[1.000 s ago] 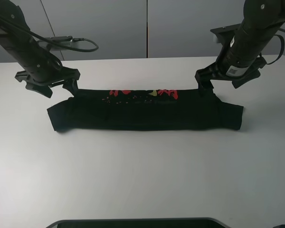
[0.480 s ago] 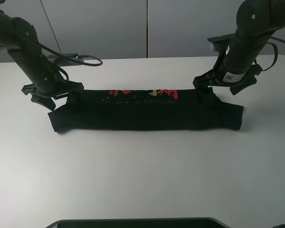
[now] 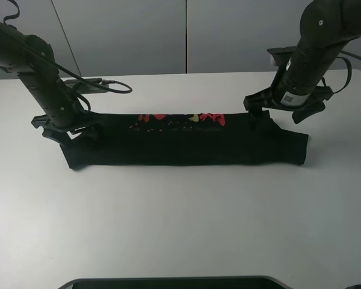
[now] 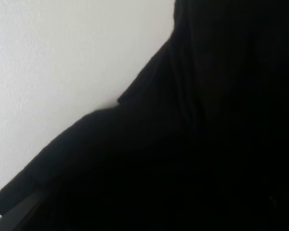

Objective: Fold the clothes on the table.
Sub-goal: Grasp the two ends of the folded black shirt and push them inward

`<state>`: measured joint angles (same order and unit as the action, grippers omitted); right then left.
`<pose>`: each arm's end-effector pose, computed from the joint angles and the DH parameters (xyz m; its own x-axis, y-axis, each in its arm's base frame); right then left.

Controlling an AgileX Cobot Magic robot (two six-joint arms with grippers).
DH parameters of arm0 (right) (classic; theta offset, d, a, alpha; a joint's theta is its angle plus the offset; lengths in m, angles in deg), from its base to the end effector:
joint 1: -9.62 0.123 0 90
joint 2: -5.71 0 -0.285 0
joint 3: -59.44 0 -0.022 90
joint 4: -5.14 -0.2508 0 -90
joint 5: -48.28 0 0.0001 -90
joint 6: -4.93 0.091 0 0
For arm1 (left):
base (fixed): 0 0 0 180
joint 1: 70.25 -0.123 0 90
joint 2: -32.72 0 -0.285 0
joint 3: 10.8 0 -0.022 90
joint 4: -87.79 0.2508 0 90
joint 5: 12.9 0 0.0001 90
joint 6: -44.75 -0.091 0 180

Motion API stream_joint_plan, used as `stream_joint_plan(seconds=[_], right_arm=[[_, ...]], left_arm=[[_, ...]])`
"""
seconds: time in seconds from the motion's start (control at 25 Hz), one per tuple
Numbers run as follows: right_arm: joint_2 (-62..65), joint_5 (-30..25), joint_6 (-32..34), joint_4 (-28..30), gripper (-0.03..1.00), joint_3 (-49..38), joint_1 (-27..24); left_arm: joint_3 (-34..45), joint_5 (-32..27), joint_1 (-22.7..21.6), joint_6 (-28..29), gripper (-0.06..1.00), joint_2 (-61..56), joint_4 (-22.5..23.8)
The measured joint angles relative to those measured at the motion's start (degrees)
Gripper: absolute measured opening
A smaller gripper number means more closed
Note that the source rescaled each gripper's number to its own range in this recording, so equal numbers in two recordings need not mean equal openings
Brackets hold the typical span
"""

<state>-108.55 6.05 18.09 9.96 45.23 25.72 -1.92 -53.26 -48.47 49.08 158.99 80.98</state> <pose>0.3299 0.0899 0.1544 -0.9793 -0.1096 -0.1703 -0.1064 0.9939 -0.0277 0.3395 -0.1432 0.1001 -0.9749 0.2118 -0.0680 0.2174 0.9720 -0.0890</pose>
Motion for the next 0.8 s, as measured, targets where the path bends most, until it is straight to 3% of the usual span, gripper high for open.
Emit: stream_joint_plan(seconds=[0.24, 0.8], right_arm=[[-1.7, -0.7, 0.1, -1.1, 0.99, 0.1, -3.2], [-10.2, 2.4, -0.6, -4.4, 1.0, 0.1, -3.5]], left_arm=[[-0.1, 0.0, 0.0, 0.0, 0.99, 0.1, 0.1], [-0.1, 0.2, 0.0, 0.0, 0.99, 0.1, 0.3]])
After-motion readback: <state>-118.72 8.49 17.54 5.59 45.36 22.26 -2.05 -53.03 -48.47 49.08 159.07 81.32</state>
